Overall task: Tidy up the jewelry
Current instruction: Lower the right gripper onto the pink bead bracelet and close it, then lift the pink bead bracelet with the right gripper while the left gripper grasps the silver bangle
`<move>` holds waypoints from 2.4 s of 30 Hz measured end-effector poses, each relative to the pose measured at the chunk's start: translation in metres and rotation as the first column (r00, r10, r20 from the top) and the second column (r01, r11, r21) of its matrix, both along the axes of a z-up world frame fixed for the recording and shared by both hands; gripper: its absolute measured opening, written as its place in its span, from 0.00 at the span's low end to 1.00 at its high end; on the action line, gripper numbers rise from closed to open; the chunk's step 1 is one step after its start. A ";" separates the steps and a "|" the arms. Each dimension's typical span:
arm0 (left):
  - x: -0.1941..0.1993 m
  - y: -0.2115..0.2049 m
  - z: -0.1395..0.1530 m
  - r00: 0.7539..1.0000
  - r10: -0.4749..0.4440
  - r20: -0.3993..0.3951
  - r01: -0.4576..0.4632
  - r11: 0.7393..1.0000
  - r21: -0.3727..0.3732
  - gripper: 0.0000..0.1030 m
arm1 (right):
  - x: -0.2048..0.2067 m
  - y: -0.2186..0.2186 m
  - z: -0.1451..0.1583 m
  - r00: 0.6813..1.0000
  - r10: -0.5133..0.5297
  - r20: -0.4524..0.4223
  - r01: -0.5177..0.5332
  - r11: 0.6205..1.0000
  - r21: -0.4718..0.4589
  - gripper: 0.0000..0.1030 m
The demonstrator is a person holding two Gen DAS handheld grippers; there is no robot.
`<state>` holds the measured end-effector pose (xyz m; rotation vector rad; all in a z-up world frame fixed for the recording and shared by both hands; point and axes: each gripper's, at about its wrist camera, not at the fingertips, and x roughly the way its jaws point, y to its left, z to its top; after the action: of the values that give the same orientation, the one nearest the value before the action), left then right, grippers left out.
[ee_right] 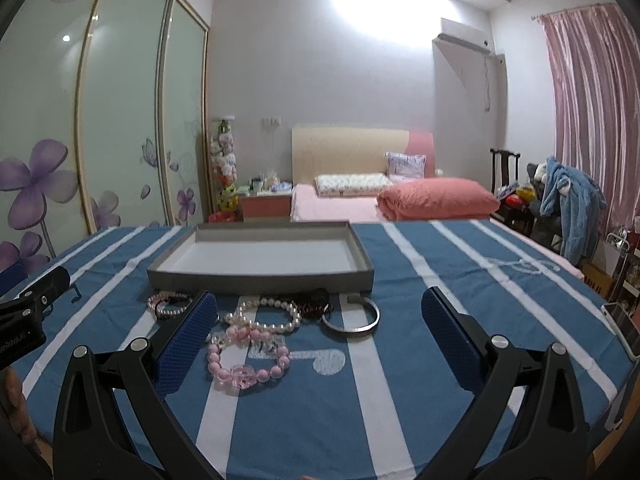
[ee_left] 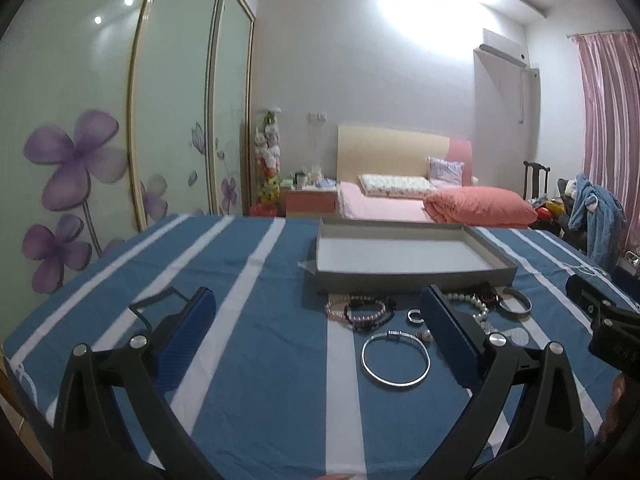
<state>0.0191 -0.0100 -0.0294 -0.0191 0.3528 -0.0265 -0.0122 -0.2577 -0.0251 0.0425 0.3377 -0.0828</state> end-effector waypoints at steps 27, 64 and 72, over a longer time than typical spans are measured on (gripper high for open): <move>0.071 -0.003 -0.039 0.922 -0.131 -0.364 0.127 0.991 -0.035 0.96 | 0.087 0.017 -0.059 0.852 0.136 -0.506 -0.120 0.991 0.064 0.19; 0.119 -0.049 -0.070 0.831 -0.133 -0.540 0.185 0.982 0.043 0.72 | 0.090 -0.010 -0.061 0.862 0.088 -0.499 -0.056 0.995 0.078 0.16; 0.118 -0.048 -0.069 0.832 -0.137 -0.538 0.186 0.982 0.037 0.68 | 0.091 -0.010 -0.061 0.862 0.090 -0.499 -0.058 0.995 0.079 0.16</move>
<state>0.1371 -0.0576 -0.0987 0.0943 0.9174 -0.1768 0.0785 -0.2673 -0.0860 0.0685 0.8675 -0.0047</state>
